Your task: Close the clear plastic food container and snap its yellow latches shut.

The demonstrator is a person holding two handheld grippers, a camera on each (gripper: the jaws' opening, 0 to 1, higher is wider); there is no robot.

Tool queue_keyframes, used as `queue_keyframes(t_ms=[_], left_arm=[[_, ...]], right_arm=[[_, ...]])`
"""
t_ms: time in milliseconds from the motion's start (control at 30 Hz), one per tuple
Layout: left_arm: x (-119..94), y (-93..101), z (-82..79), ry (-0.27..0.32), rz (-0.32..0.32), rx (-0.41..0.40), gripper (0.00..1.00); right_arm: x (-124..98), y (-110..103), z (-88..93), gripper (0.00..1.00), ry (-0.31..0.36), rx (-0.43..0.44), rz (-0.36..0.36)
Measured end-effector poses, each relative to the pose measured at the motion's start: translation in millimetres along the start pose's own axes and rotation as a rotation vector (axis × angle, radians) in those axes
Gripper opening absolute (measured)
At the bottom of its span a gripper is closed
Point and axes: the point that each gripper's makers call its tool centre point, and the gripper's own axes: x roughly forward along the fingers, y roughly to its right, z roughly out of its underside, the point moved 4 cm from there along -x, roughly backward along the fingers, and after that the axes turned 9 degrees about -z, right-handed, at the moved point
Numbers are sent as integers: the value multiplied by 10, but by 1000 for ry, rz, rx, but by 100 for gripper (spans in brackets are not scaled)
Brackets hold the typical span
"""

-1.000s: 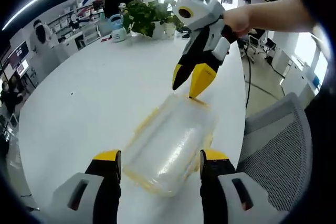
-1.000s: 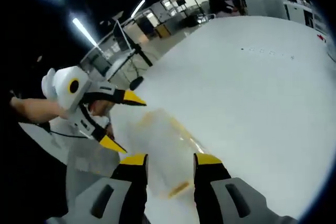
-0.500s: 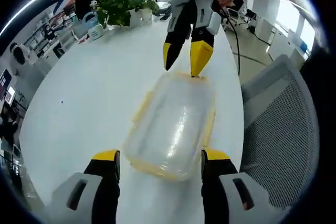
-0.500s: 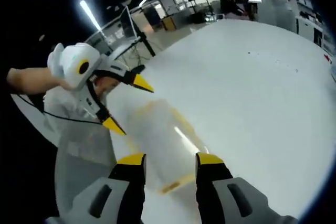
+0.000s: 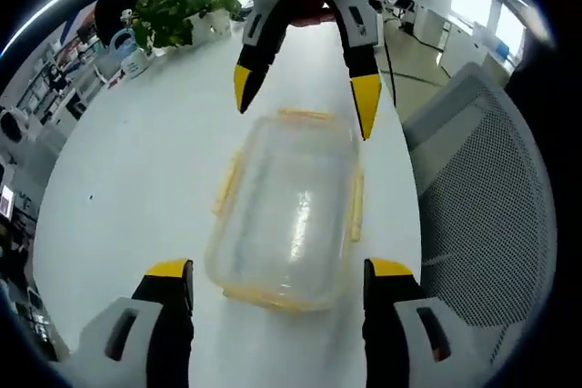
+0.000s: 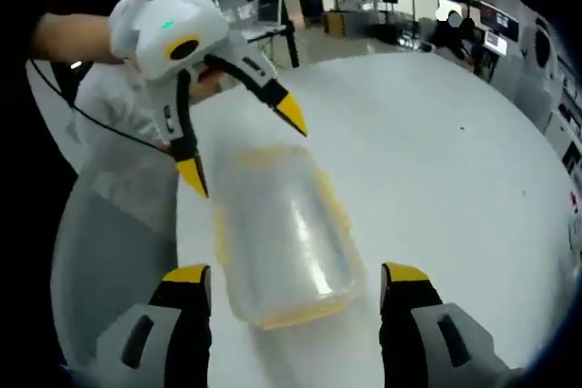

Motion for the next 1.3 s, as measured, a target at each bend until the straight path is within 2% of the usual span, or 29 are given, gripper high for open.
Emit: queue_keyframes(t_ms=[133, 267, 400, 833, 900, 1000, 1200, 1300], left_arm=[[96, 45, -4, -28, 47, 80, 86], [195, 65, 11, -81, 59, 181, 89], [276, 121, 20, -110, 76, 207, 89], [343, 122, 71, -149, 74, 244, 92], [348, 117, 68, -153, 70, 233, 92], [343, 75, 48, -169, 50, 195, 84], [349, 129, 62, -203, 43, 172, 83], [347, 127, 67, -199, 42, 167, 83]], right_arm=[[106, -5, 18, 83, -98, -108, 0], [227, -40, 24, 87, -184, -184, -15], [324, -32, 75, 87, -255, -226, -23], [383, 35, 105, 85, -292, -225, -41], [393, 40, 106, 84, -292, -218, -37], [410, 20, 111, 84, -303, -216, -47], [421, 24, 109, 84, -327, -226, -60], [421, 26, 110, 84, -327, -225, -64]])
